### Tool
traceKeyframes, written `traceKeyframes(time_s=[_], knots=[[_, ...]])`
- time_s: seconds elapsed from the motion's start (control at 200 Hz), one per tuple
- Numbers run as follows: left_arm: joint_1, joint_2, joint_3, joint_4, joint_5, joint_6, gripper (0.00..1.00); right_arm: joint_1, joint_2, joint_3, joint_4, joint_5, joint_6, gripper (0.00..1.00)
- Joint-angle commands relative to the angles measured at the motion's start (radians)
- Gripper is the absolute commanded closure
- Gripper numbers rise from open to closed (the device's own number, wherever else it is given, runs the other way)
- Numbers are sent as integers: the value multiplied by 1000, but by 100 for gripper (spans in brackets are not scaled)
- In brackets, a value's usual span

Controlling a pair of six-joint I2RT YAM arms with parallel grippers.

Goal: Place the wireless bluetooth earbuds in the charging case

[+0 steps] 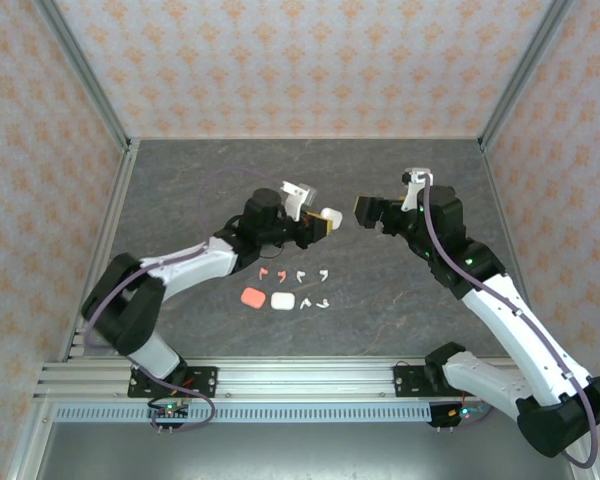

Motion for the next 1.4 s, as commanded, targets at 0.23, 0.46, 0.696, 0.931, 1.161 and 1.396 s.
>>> traceKeyframes(time_s=[0.23, 0.46, 0.696, 0.931, 1.161, 1.396], knots=[[-6, 270, 148, -19, -98, -235, 100, -2, -7, -29, -45, 91, 47, 1], [-6, 391, 213, -80, -153, -273, 100, -4, -1, -39, -44, 92, 50, 0], [-6, 439, 232, -106, -169, -296, 83, -4, -1, -33, -66, 104, 41, 1], [-5, 408, 223, -159, -211, -263, 55, -3, 7, -29, -88, 115, 28, 1], [4, 303, 214, -242, -270, -209, 39, -7, 57, 7, -145, 66, -47, 1], [63, 113, 159, -316, -289, -173, 28, 47, 128, 17, -200, -144, -155, 3]])
